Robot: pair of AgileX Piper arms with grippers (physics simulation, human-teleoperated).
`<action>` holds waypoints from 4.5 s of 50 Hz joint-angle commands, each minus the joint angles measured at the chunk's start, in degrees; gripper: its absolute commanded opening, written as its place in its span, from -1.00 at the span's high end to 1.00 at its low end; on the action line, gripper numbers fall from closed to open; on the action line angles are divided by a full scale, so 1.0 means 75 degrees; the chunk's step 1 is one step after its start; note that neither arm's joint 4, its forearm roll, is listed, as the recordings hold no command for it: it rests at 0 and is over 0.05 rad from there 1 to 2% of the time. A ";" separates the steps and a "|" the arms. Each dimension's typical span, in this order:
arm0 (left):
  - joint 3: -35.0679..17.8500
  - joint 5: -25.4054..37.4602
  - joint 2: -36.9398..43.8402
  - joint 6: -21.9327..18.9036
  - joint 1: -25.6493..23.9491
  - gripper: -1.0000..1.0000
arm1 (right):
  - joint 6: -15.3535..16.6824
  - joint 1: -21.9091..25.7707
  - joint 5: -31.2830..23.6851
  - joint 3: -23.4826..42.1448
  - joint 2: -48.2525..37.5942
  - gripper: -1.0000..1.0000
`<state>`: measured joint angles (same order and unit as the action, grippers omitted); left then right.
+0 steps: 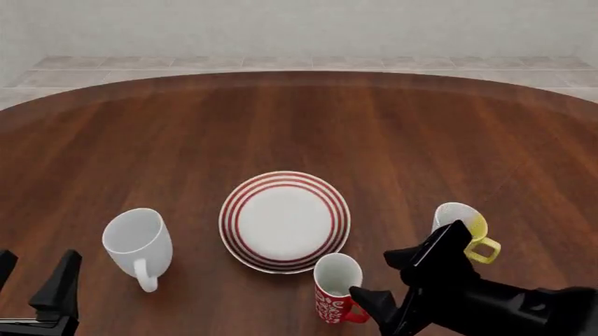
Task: Pick up the red mug and put it on the plate
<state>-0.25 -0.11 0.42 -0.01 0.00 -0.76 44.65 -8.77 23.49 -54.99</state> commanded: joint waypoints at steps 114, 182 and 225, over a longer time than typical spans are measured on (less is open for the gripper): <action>0.0000 0.0000 0.0002 0.0001 -0.0001 -1.00 | -0.0922 0.0171 0.1787 -0.0920 -0.1647 -1.00; 0.0000 0.0000 0.0000 0.0000 0.0000 -1.00 | 0.0165 -0.0310 0.0405 0.0185 -0.0670 1.00; 0.0000 0.0000 0.0000 0.0000 0.0000 -1.00 | 0.1064 -0.0577 0.0873 0.2012 -0.2218 1.00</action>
<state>-0.25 -0.11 0.42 0.00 0.00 6.70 40.86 -3.89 35.83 -68.17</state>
